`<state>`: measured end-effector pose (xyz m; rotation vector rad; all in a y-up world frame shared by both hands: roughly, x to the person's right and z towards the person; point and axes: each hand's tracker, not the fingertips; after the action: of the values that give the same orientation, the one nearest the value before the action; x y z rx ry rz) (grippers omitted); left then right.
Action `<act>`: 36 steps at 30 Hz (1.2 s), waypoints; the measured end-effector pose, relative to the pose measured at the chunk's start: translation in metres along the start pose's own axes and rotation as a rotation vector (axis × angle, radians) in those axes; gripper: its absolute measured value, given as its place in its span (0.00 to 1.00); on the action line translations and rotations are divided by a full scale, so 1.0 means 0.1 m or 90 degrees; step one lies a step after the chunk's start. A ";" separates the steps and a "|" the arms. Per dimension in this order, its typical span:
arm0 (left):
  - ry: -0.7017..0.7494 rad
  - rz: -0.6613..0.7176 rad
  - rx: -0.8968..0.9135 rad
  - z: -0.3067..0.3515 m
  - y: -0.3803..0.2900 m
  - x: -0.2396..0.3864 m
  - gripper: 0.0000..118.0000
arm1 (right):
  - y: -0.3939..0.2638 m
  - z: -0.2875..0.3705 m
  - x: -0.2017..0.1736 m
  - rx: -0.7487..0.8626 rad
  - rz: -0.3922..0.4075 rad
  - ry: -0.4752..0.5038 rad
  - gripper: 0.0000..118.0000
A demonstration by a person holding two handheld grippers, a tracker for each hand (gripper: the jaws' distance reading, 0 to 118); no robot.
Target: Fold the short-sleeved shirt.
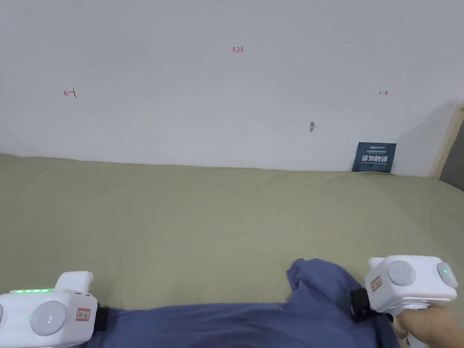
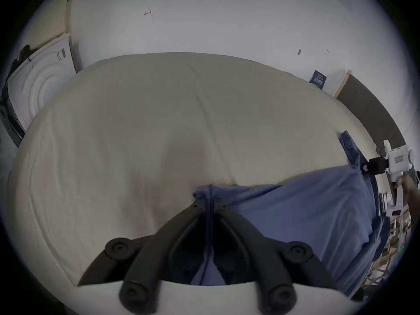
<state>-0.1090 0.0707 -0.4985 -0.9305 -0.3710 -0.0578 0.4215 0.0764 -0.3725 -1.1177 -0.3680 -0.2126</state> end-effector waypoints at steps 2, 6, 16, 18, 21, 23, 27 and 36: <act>-0.011 -0.005 -0.001 0.08 0.03 0.00 0.05 | -0.01 0.19 -0.02 0.040 -0.040 0.029 0.00; -0.032 -0.027 0.013 0.35 0.10 0.00 0.05 | -0.08 0.58 -0.11 0.098 0.021 0.022 0.00; -0.075 -0.053 0.060 1.53 -0.07 0.01 0.05 | -0.68 1.62 -0.05 0.154 0.069 0.067 0.00; -0.076 -0.045 0.066 1.71 -0.25 0.02 0.05 | -0.87 1.72 0.04 0.157 0.069 0.061 0.00; -0.068 -0.047 0.078 1.90 -0.54 -0.01 0.05 | -1.23 1.84 0.18 0.147 0.050 0.055 0.00; -0.081 -0.034 0.062 1.96 -0.76 -0.08 0.05 | -1.50 1.91 0.23 0.135 0.046 0.053 0.00; -0.070 -0.036 0.028 2.07 -1.18 -0.14 0.05 | -2.09 1.96 0.27 0.108 0.039 0.067 0.00; -0.074 0.043 -0.082 1.83 -1.92 -0.41 0.05 | -2.78 1.51 0.46 0.032 -0.046 0.073 0.00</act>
<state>-0.2393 0.0958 -0.2656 -1.0759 -0.4480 0.0346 0.3398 0.0952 -0.0636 -1.0384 -0.3106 -0.3272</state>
